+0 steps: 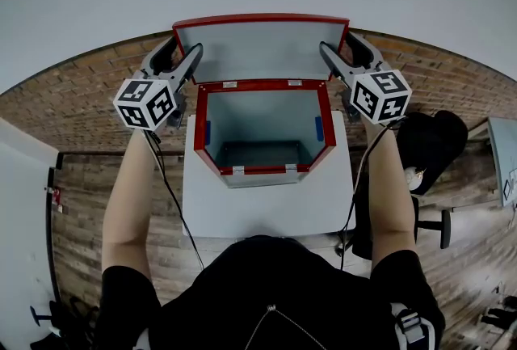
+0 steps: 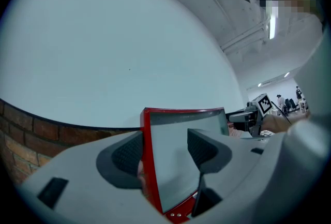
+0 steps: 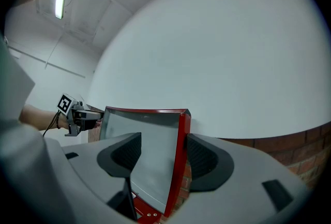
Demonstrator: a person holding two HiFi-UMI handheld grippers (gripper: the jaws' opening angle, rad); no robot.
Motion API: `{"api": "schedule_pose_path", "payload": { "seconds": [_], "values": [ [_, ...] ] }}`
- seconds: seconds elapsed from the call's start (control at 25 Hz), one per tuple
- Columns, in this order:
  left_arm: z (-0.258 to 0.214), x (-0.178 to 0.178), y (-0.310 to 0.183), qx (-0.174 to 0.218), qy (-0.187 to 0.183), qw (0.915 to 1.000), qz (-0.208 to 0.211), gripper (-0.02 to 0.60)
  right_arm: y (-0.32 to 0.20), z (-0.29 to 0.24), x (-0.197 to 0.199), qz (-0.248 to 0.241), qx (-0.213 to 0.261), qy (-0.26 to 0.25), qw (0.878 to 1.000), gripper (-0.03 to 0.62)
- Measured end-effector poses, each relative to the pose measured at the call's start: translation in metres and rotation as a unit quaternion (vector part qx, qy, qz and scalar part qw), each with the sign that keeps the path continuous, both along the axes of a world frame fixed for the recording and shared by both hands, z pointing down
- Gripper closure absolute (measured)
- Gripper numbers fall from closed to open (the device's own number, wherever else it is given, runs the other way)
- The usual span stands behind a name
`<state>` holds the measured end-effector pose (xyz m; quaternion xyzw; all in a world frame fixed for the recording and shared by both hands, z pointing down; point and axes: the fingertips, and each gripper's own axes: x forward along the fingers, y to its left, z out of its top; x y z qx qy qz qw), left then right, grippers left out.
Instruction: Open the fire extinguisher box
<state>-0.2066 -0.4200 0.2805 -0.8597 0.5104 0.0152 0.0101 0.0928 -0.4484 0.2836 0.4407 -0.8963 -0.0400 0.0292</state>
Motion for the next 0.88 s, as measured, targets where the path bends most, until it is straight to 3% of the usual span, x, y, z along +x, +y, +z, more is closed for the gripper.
{"api": "schedule_pose_path", "payload": {
  "seconds": [0.2,0.44,0.56,0.72,0.8,0.88],
  "values": [
    [-0.002,-0.004,0.006,0.007,0.004,1.0000,0.001,0.275,0.009,-0.003,0.005,0.002,0.012,-0.003,1.000,0.310],
    [-0.007,-0.030,0.031,0.030,0.017,0.9991,-0.026,0.276,0.034,-0.011,0.017,0.022,0.026,-0.022,0.999,0.310],
    [0.000,-0.035,0.056,0.049,-0.002,0.9982,-0.034,0.278,0.060,-0.013,0.013,0.011,0.043,-0.031,0.999,0.312],
    [0.014,-0.029,0.097,0.059,-0.006,0.9978,-0.030,0.328,0.102,-0.003,-0.007,-0.026,0.052,-0.031,0.998,0.313],
    [0.022,-0.020,0.118,0.060,-0.007,0.9979,-0.021,0.347,0.125,0.005,-0.022,-0.046,0.052,-0.035,0.997,0.339],
    [0.032,-0.006,0.139,0.058,-0.012,0.9982,-0.006,0.373,0.149,0.014,-0.038,-0.066,0.048,-0.047,0.996,0.417]
  ]
}}
